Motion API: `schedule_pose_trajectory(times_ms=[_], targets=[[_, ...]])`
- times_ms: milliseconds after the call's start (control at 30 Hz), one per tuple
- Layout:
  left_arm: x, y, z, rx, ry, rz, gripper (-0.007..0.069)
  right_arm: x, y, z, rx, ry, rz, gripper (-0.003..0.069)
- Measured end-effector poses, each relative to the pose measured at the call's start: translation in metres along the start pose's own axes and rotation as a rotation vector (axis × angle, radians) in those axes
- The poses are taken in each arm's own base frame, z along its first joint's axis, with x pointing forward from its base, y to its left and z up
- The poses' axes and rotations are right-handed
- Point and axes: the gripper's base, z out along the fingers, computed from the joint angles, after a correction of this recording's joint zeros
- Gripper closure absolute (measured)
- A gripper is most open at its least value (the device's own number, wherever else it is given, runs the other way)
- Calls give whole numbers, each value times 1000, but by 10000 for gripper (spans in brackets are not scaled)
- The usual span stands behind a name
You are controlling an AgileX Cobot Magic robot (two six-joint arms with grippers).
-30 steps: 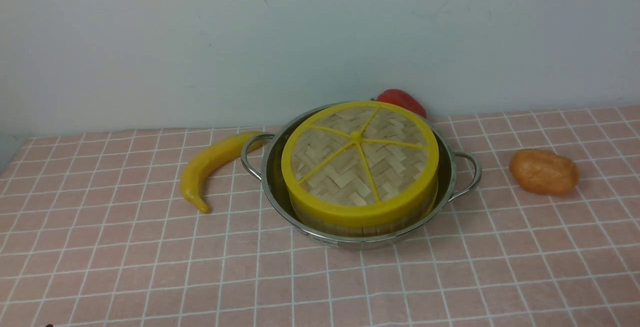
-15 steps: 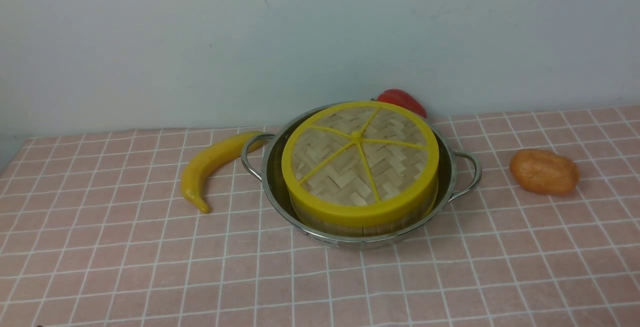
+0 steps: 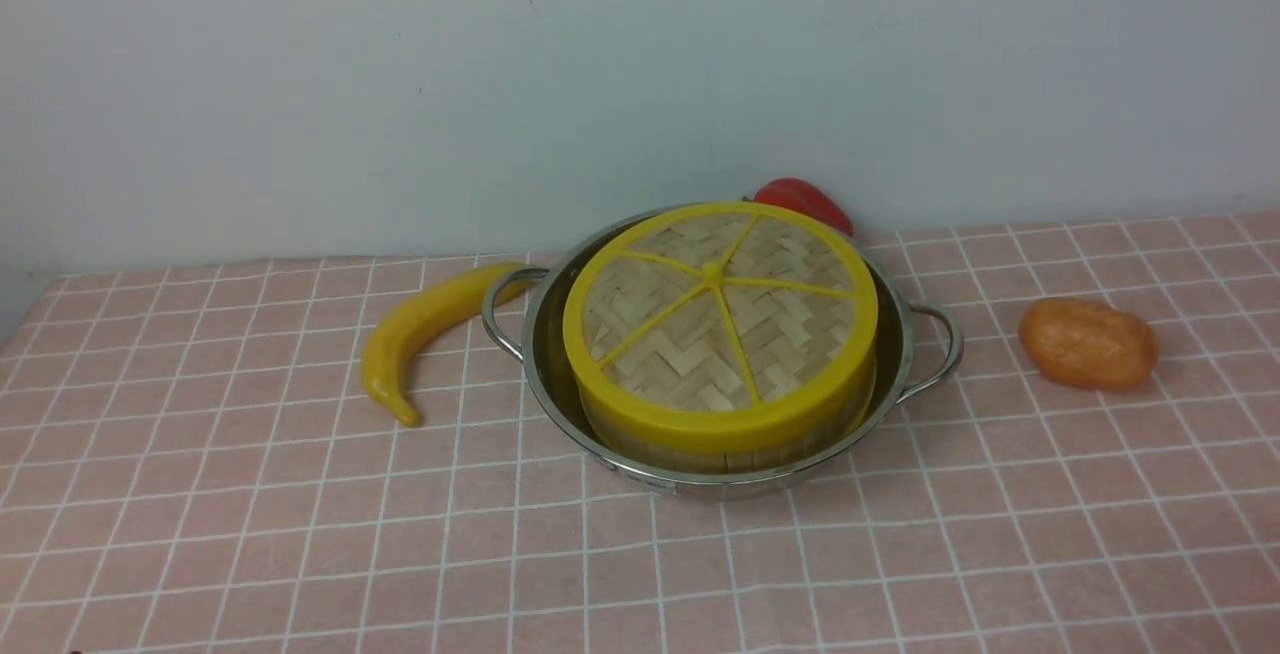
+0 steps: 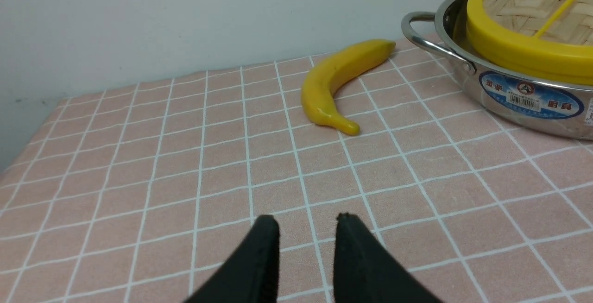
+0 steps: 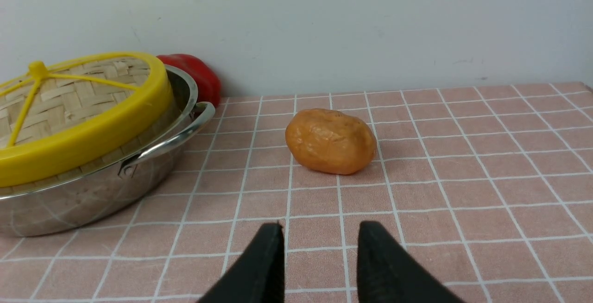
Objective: Place the steamer in the pot on the pink tablecloth, and put the lid on the steamer.
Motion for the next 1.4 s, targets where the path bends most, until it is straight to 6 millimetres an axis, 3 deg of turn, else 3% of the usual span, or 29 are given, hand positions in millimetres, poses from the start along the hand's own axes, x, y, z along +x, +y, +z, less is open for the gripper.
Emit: schedule_pose_trajectory(times_ms=[1400], targets=[[0, 0, 0, 0, 0, 5, 391, 0, 0, 0, 0, 0, 0, 416]])
